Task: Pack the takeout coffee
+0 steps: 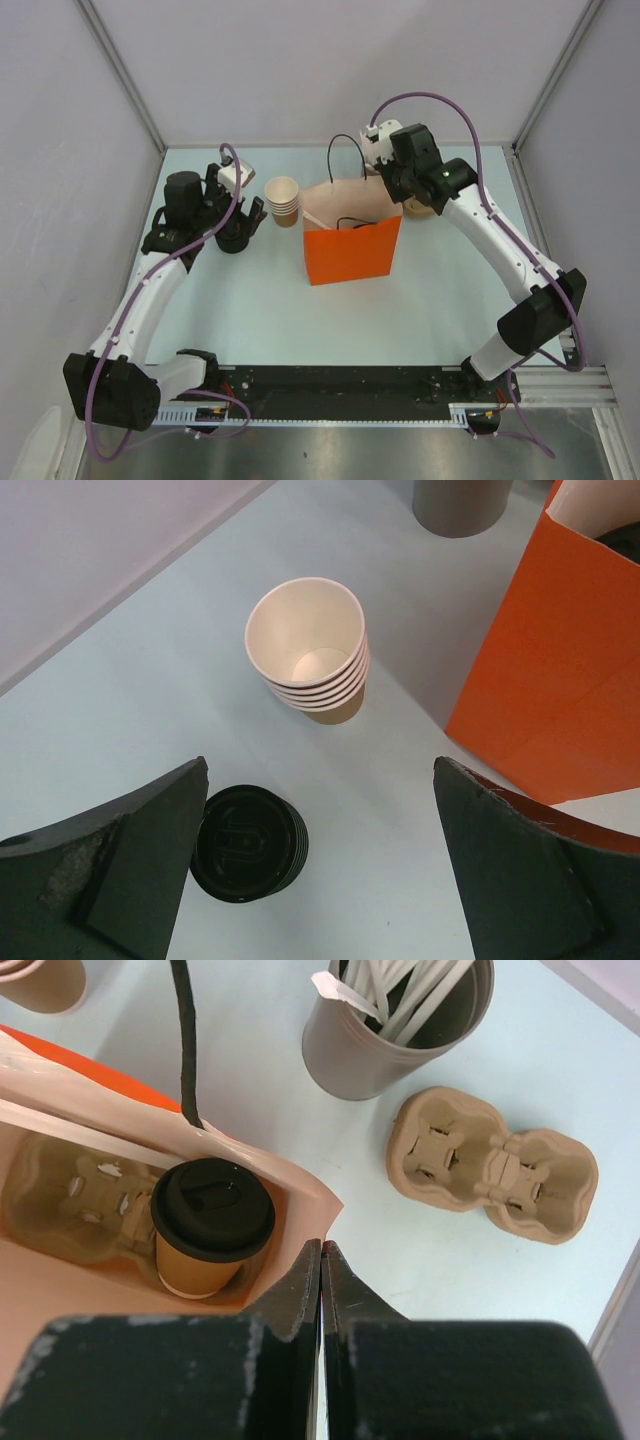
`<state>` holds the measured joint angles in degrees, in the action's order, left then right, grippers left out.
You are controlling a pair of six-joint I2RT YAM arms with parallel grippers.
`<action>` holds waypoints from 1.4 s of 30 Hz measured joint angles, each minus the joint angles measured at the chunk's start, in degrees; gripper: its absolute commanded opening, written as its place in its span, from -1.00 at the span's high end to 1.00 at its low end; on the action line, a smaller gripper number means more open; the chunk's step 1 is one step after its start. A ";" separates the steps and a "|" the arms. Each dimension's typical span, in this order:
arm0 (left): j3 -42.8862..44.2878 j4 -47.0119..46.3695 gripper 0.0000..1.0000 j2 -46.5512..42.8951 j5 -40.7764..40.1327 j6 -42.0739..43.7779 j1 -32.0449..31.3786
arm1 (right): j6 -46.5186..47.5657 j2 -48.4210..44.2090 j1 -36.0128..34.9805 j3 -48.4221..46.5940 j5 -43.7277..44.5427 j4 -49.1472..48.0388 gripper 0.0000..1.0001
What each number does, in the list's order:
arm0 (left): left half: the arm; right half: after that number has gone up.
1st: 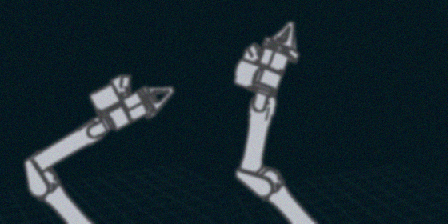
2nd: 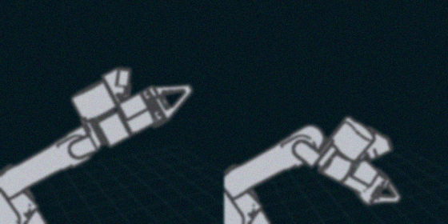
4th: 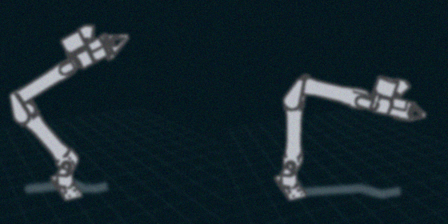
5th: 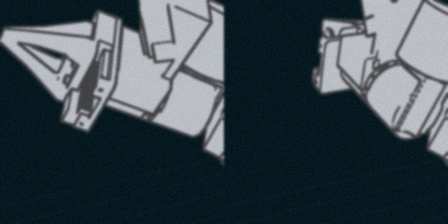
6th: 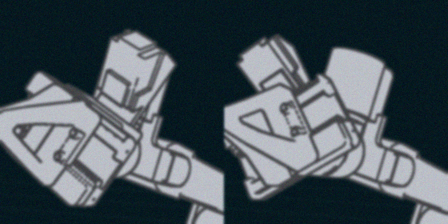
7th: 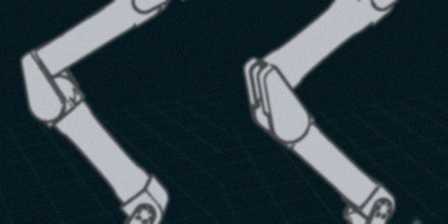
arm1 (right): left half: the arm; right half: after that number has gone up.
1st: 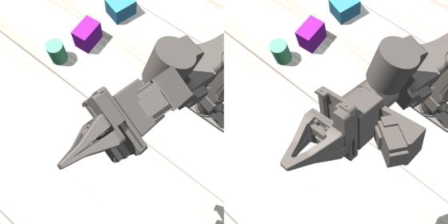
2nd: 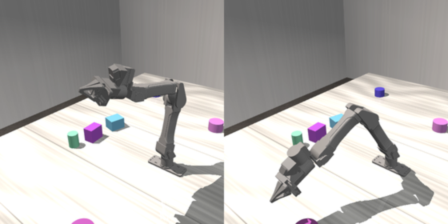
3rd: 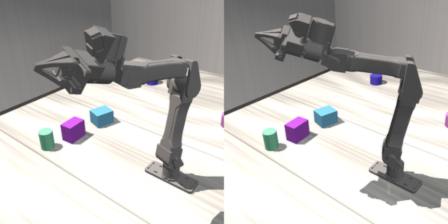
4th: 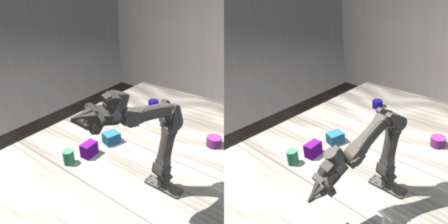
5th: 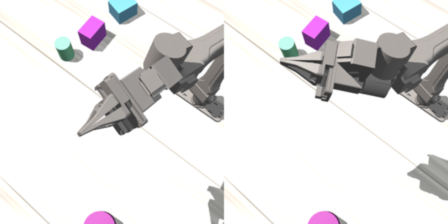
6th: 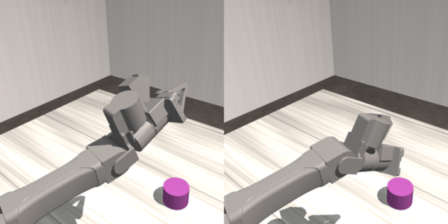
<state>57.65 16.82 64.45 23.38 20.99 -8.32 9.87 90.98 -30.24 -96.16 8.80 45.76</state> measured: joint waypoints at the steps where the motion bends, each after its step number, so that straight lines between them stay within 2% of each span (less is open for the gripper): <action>1: 0.00 0.00 -0.99 0.00 0.07 -0.02 0.00 | -0.11 0.00 -0.11 -0.04 0.37 0.28 1.00; 14: 0.00 0.02 -0.99 0.70 0.92 -0.13 0.00 | -0.87 -0.02 -1.29 -0.85 2.97 2.95 1.00; 28: 0.04 0.09 -0.99 1.57 1.31 -0.46 0.00 | -1.09 0.00 -3.74 -5.75 5.99 7.21 1.00; 42: 0.66 0.46 -0.99 2.69 2.27 -0.63 0.00 | -0.83 -3.69 -3.93 0.57 8.33 7.34 1.00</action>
<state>58.30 17.28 67.13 25.65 20.36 -8.32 9.04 87.29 -34.17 -95.59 17.12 53.10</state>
